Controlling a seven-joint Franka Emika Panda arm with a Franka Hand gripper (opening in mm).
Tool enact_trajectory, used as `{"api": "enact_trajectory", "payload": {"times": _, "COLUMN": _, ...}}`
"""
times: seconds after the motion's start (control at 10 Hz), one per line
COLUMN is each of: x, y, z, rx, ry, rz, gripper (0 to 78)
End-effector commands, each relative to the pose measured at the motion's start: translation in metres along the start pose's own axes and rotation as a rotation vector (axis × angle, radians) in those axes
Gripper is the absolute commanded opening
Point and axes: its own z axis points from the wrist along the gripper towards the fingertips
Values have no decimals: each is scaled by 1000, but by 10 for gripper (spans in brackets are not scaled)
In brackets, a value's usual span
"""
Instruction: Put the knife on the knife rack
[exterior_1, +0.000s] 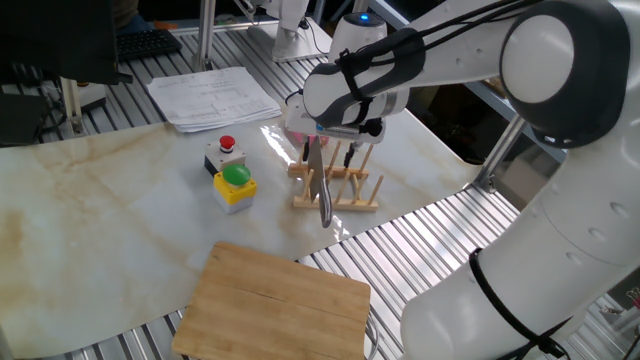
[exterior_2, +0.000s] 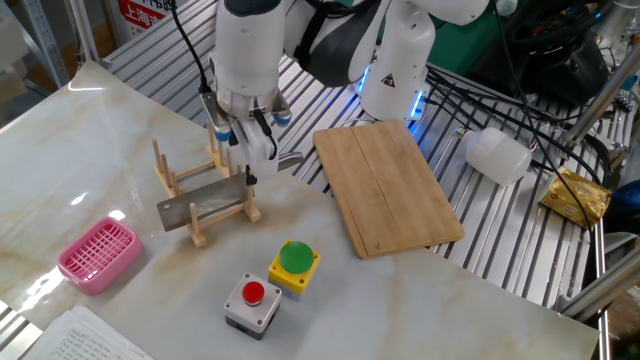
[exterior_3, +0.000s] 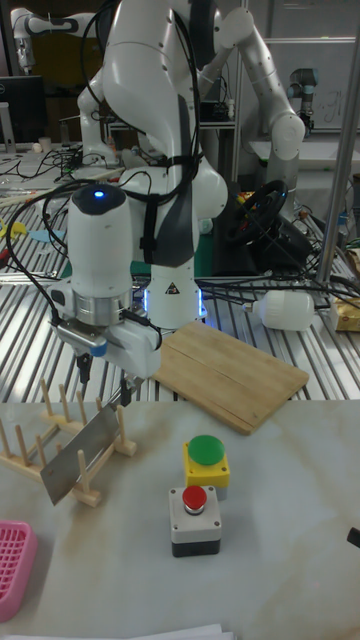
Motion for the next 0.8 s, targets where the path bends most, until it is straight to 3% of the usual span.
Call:
{"api": "enact_trajectory", "payload": {"times": 0.1, "x": 35, "y": -9, "z": -54, "rx": 5, "ry": 11, "rz": -107, "gripper": 774}}
{"api": "enact_trajectory", "payload": {"times": 0.8, "x": 39, "y": -9, "z": -59, "rx": -11, "ry": 18, "rz": -139, "gripper": 774}}
